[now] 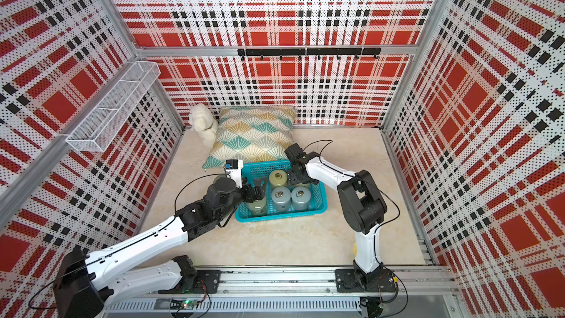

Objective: Take the tea canister out of the basket
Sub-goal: Pick up the tea canister from the basket, then place the tea canister at the center of the board.

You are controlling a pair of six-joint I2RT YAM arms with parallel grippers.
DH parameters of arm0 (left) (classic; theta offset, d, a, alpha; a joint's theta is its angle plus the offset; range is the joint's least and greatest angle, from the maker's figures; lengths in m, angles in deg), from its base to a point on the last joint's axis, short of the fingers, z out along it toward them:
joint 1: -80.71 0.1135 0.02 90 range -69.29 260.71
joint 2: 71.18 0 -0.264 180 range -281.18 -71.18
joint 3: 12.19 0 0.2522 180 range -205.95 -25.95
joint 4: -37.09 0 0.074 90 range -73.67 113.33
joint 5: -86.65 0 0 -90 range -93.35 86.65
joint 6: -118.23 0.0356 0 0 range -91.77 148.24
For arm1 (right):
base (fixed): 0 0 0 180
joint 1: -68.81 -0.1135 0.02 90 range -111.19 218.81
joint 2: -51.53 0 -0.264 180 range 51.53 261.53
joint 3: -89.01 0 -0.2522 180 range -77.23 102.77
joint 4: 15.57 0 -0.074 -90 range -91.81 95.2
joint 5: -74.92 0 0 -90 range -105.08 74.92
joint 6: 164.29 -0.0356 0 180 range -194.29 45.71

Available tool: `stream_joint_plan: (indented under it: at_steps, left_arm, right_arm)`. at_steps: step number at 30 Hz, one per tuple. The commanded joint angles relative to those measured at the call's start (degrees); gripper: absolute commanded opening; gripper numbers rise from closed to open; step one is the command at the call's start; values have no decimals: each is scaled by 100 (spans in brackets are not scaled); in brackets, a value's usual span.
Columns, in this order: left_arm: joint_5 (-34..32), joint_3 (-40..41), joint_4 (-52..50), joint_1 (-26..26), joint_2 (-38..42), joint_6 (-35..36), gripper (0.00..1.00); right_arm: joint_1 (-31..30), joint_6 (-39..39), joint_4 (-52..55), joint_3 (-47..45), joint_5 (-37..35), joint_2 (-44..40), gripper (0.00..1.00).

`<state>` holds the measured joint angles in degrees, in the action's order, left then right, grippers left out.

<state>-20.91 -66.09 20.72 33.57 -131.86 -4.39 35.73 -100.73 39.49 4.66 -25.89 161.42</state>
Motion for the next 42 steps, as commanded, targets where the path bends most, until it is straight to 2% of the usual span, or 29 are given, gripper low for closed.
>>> stream_joint_plan:
  at_steps: [1,8,14,20,25,29,42]
  left_arm:
    - [156,163,533,-132,49,139,100]
    - [232,8,1078,-346,-330,239,100]
    - [133,-177,1582,-644,-755,332,100]
    - [192,-546,1678,-843,-1225,396,100]
    - [261,-739,1585,-1010,-1400,491,100]
    - [283,-777,1550,-1031,-1387,528,100]
    - [277,-736,1509,-1040,-1303,548,100]
  right_arm:
    - [-41,-29,132,107,-164,-754,75]
    - [40,0,478,336,-318,-1469,74]
    - [560,25,547,480,-233,-1835,74]
    - [1254,89,516,703,66,-1862,74]
    - [1886,145,417,793,256,-1542,74]
    - [2113,166,408,943,187,-1133,75]
    - [2270,179,368,1743,-27,542,75]
